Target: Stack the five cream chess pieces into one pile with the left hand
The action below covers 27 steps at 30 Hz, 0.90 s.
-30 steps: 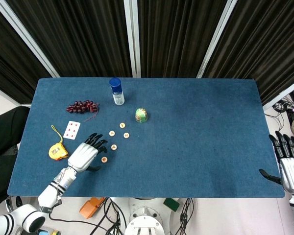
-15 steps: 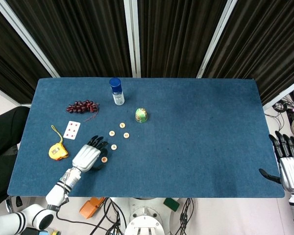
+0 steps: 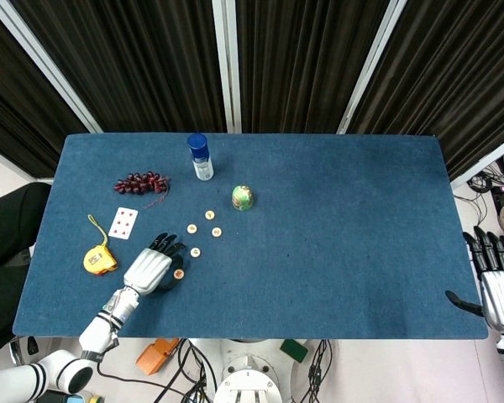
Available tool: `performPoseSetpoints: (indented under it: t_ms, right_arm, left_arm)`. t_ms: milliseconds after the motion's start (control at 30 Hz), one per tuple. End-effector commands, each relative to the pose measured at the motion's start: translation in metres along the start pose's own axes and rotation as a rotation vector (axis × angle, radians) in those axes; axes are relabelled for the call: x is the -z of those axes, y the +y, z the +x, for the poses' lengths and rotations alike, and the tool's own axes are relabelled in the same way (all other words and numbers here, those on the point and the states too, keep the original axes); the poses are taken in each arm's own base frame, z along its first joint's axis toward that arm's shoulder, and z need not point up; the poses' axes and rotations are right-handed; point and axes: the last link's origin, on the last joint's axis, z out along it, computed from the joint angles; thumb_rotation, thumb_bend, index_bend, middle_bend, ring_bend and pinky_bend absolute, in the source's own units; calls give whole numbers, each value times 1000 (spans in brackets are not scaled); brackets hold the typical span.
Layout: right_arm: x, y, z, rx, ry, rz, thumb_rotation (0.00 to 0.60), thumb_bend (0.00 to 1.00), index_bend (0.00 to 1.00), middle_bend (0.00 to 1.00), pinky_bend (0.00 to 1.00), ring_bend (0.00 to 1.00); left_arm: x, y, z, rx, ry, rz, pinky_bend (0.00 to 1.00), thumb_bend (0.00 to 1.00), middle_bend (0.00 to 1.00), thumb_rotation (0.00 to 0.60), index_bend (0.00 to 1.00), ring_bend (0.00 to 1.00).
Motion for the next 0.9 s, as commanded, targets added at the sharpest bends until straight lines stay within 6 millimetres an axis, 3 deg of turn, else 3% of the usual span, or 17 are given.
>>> performPoseSetpoints:
  t_ms: [33, 233, 467, 700, 900]
  right_arm:
    - [0, 1, 0, -1, -2, -2, 600, 122, 0, 0, 0, 0]
    - [1, 1, 0, -2, 1, -1, 600, 123, 0, 0, 0, 0]
    - [1, 2, -1, -7, -2, -5, 600, 123, 0, 0, 0, 0]
    - [3, 6, -1, -10, -1, -17, 600, 123, 0, 0, 0, 0]
    - [4, 9, -2, -13, 1, -23, 600, 123, 0, 0, 0, 0]
  left_arm:
    - [-1, 0, 0, 4, 3, 1, 0, 377, 159, 600, 497, 0]
    - [-11, 4, 16, 59, 41, -4, 0, 393, 159, 600, 500, 0]
    - [-42, 18, 31, 133, 44, -3, 0, 393, 159, 600, 500, 0]
    - [-63, 27, 32, 131, 19, 11, 0, 391, 159, 600, 500, 0]
    - [-68, 22, 32, 106, 3, 41, 0, 388, 159, 600, 500, 0]
